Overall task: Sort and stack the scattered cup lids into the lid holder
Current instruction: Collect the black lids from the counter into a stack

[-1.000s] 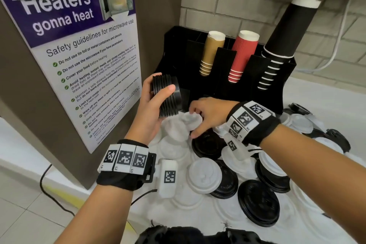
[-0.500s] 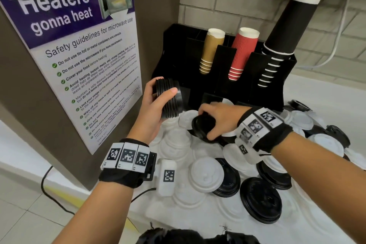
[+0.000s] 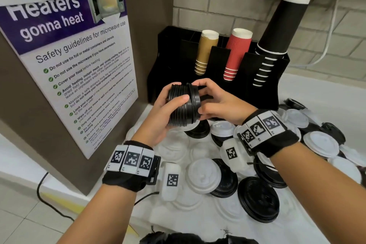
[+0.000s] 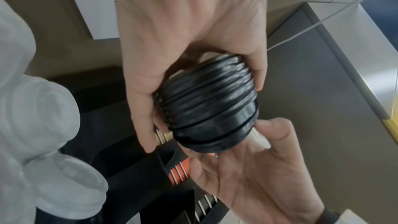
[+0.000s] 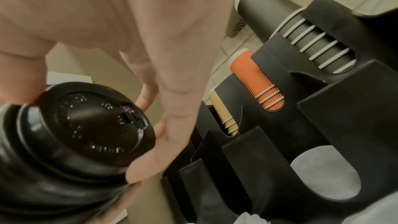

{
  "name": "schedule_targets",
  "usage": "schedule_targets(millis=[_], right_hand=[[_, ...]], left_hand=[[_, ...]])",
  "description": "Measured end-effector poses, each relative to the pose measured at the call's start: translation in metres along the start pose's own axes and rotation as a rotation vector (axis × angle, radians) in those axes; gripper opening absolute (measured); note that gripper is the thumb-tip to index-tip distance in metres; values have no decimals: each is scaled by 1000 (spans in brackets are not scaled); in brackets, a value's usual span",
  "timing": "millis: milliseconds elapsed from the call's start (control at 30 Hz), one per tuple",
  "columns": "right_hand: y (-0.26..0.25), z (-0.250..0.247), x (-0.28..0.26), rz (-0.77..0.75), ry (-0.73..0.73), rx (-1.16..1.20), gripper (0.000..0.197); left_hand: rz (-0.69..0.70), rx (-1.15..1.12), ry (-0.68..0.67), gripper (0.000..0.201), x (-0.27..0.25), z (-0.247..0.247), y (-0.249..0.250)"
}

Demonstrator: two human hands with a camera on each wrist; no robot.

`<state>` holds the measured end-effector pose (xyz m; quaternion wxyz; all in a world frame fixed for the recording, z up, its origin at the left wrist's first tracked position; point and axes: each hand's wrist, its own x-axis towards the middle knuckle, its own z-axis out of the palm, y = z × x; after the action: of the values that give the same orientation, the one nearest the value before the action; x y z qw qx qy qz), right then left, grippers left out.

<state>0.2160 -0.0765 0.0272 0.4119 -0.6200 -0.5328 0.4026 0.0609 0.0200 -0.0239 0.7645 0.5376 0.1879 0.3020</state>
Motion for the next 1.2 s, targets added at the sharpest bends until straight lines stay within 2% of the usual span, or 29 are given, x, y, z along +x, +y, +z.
schedule_targets(millis=[367,467,500,533,633,700,767,933,1000,1100,1200], right_hand=[[-6,7,-4,-24,13,-14,58],[-3,2,4,42,111,-25,45],[0,-1,9,99,147,-124,35],[5,-5,15,173,135,-320,30],[19,-3,31,462,-184,-987,34],[25,3,37,496,-321,-1191,38],[26,6,40,484,-319,-1174,47],[30,17,52,509,-265,-1149,85],[33,26,57,497,-238,-1183,88],[36,34,62,491,-210,-1265,81],[31,31,61,519,-234,-1327,83]], left_hand=[[44,-75,28,60,-1,3,-3],[64,-79,80,53,0,0,-2],[69,-83,104,49,1,-2,0],[74,-86,124,47,1,-4,1],[88,-93,144,48,2,-10,4],[93,-91,142,50,1,-13,6],[98,-89,143,49,1,-15,7],[90,-85,149,56,-1,-19,6],[90,-77,144,59,-1,-20,6],[92,-75,149,53,0,-22,6],[90,-80,159,52,1,-23,7]])
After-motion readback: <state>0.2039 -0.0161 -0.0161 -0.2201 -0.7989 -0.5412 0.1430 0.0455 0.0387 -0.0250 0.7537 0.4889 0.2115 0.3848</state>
